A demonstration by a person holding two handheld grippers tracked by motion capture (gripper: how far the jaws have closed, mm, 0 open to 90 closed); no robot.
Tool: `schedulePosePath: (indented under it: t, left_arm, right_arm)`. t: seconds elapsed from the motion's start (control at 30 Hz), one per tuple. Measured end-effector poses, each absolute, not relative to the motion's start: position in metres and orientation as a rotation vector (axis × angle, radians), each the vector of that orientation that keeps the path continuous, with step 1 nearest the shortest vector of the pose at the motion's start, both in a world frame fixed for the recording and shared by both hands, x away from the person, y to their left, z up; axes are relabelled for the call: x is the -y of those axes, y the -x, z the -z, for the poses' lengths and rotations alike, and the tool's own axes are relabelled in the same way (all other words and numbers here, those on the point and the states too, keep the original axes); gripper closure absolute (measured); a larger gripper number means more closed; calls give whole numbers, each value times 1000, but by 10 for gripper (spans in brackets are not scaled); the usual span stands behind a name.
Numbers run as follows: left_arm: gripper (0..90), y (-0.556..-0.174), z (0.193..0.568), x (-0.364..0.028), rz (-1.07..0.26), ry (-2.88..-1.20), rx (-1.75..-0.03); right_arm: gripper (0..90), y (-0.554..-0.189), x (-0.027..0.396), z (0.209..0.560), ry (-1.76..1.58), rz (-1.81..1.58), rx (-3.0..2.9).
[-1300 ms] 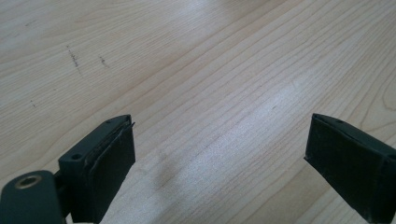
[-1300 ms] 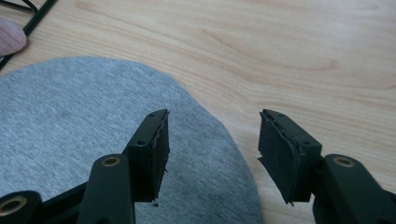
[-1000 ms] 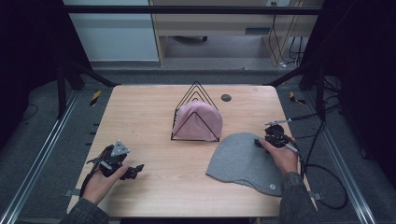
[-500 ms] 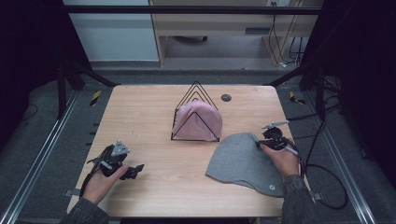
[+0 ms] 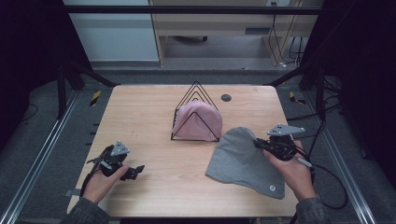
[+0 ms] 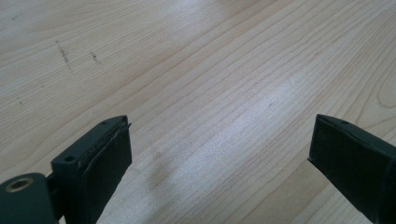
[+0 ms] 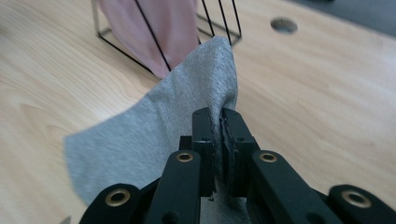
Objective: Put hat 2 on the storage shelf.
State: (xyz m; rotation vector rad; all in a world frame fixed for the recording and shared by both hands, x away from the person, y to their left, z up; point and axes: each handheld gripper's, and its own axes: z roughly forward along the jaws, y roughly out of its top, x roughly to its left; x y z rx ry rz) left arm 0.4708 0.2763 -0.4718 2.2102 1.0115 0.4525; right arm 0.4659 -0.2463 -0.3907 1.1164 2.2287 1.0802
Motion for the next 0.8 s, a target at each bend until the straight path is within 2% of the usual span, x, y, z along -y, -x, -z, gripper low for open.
schedulePosePath:
  t: [0.2,0.47,0.8]
  left_arm:
    - [51,-469,468,-272,-464,-2202,-987]
    - [53,-468,469,-273,-445,-2193,-973]
    - [78,-460,460,-264,-436,-2163,-921]
  right_arm:
    - [855,-441,237,349,-993,-1161,-2185]
    - [855,-430,213,301,-826,-1207,-2163]
    - [855,-424,178,272,-684,-1224,-2196]
